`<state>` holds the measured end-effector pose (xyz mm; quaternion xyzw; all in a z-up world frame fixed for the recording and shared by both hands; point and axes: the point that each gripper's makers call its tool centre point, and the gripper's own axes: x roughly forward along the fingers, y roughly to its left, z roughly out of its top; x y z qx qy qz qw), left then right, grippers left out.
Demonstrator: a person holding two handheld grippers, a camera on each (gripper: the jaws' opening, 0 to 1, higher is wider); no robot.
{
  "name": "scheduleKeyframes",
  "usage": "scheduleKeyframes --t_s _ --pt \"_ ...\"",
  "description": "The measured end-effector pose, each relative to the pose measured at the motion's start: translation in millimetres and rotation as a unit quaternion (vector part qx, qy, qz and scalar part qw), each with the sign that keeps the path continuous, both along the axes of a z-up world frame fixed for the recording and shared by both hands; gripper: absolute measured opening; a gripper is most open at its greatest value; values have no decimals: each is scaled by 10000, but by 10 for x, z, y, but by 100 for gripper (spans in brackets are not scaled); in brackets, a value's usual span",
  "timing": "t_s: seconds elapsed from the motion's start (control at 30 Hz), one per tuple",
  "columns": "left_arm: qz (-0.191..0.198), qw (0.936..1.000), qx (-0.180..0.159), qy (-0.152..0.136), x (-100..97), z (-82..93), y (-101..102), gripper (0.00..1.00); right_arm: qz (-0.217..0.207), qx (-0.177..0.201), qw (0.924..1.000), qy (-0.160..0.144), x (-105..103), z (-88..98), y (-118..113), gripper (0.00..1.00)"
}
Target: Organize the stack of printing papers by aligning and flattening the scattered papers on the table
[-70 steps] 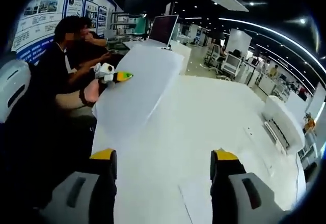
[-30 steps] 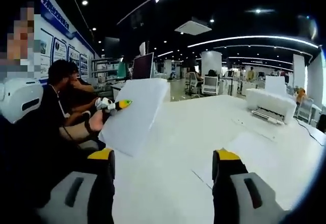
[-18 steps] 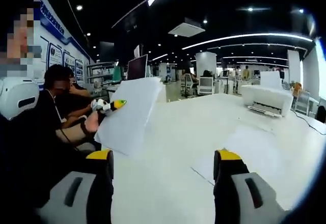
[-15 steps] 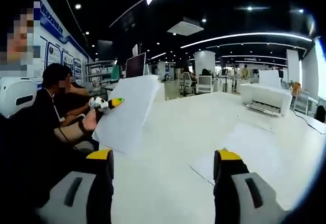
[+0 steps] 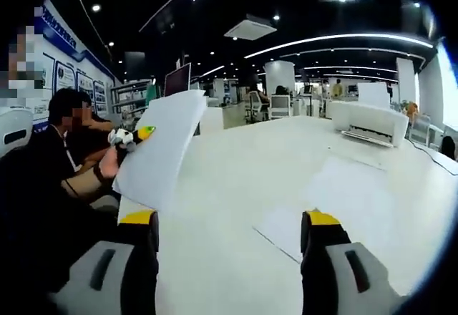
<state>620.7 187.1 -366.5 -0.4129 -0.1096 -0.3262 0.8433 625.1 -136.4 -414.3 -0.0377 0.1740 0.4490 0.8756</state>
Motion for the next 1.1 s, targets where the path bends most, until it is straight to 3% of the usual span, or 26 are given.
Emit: scheduleKeyframes --t_s 0.3,0.73,1.1 --pt "-5 10000 -2 -1 5 0 3 6 -371 -131 9992 -60 291 -89 -9 79" --pt "-9 10000 -11 -14 -8 6 -7 6 -855 -12 9963 49 719 -256 -118 80" --pt "-8 10000 -7 -17 2 -1 10 6 -1041 32 9943 217 859 -409 -55 80"
